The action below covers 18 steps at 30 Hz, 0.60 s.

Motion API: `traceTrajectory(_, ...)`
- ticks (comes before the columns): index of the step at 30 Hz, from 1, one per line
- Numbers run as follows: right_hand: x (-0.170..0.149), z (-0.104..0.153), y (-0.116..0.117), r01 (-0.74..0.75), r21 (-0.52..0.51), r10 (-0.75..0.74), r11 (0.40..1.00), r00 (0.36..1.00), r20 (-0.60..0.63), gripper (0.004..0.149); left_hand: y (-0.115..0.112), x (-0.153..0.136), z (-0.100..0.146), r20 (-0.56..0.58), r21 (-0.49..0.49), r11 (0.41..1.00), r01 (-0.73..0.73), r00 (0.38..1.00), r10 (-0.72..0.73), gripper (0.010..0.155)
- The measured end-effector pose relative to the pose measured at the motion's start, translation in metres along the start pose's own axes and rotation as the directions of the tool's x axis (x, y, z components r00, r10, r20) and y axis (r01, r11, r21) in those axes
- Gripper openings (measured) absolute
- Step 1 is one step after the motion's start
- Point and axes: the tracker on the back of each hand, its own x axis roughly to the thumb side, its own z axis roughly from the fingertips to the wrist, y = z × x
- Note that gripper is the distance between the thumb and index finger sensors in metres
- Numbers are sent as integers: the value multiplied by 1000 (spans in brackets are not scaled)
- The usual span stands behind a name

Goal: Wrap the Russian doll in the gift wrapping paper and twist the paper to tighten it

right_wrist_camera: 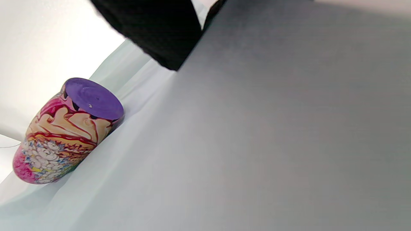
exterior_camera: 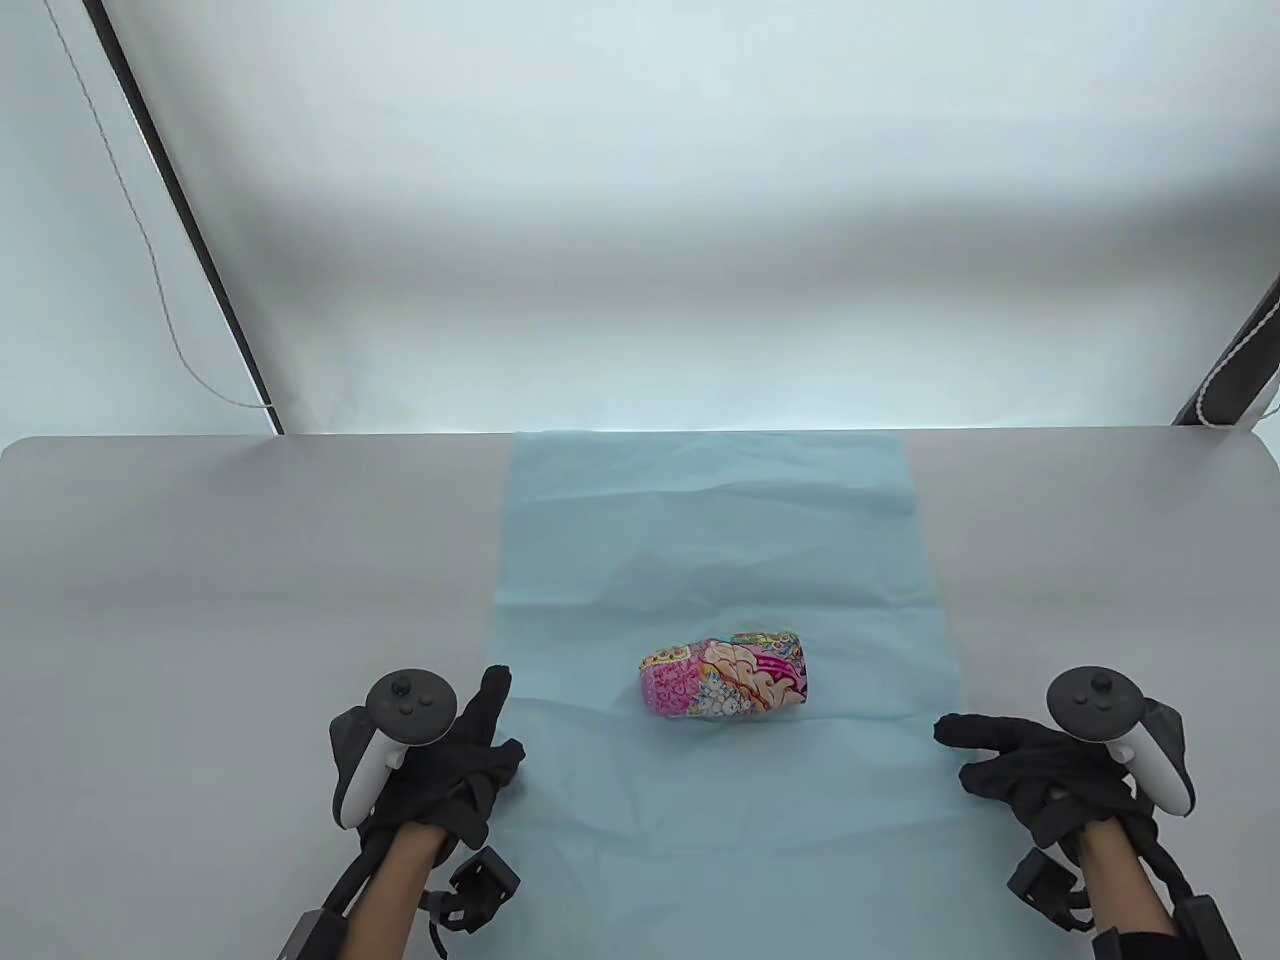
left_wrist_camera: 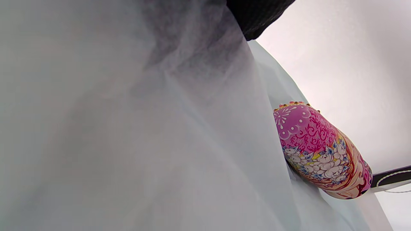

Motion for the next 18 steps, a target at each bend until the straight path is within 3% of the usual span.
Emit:
traceTrajectory(2, -2, -4, 1, -7, 73, 6, 997, 1000, 1, 43, -3, -1, -5, 31, -28, 1000, -5, 1000, 6, 54)
traceTrajectory(7, -6, -15, 7, -28, 151, 27, 988, 1000, 10, 35, -7, -7, -13, 35, -86, 996, -15, 999, 18, 38)
traceTrajectory(10, -9, -21, 6, 11, 184, -17, 983, 999, 34, 34, -6, -13, -17, 48, -122, 990, -67, 996, 73, 40)
traceTrajectory(12, -12, -24, 3, 74, 228, -91, 971, 994, 66, 36, -4, -19, -21, 100, -216, 965, -147, 980, 172, 43)
traceTrajectory(16, -23, -29, -3, 207, 376, -272, 903, 954, 129, 47, 0, -28, -23, 174, -413, 869, -272, 913, 369, 56)
traceTrajectory(18, -29, -29, -3, 257, 394, -337, 882, 930, 148, 52, 3, -33, -23, 168, -523, 804, -281, 891, 421, 61)
